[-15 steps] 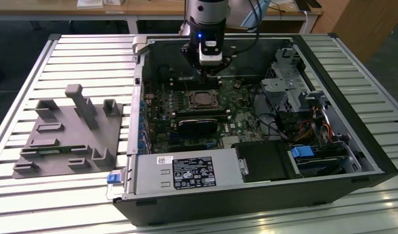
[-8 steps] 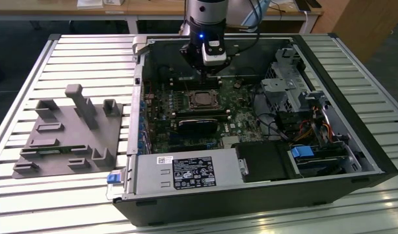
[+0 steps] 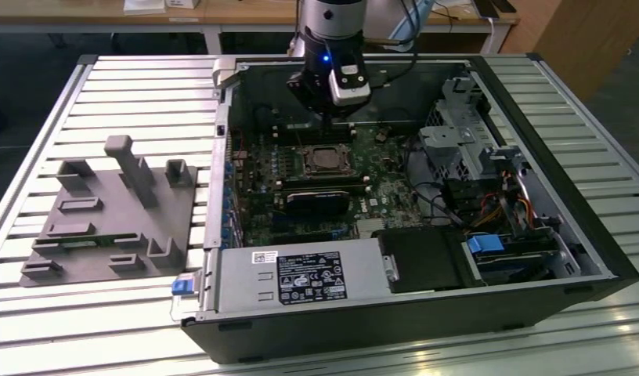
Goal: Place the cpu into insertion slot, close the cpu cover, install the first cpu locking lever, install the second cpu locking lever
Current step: 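Install the first cpu locking lever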
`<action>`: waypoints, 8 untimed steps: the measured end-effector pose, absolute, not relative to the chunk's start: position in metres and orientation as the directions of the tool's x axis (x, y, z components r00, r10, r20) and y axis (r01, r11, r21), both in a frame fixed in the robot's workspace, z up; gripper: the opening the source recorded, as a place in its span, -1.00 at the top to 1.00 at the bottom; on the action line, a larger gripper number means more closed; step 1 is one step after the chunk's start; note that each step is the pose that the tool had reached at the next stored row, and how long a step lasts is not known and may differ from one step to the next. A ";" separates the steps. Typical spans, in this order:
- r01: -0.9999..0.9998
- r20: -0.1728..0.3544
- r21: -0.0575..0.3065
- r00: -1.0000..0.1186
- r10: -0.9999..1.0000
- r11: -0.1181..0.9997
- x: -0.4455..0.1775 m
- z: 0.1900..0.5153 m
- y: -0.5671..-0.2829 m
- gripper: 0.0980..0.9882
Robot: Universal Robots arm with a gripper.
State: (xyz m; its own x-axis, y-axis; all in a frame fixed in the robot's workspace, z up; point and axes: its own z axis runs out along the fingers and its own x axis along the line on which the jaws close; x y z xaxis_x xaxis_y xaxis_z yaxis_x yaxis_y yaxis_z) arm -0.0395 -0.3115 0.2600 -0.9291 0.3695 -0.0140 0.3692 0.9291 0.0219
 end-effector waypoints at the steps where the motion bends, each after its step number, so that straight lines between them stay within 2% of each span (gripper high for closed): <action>1: 0.365 -0.011 0.021 -0.931 0.365 0.931 -0.039 0.260 -0.311 0.98; 8: 0.261 -0.007 0.020 -0.965 0.261 0.965 -0.039 0.260 -0.311 0.98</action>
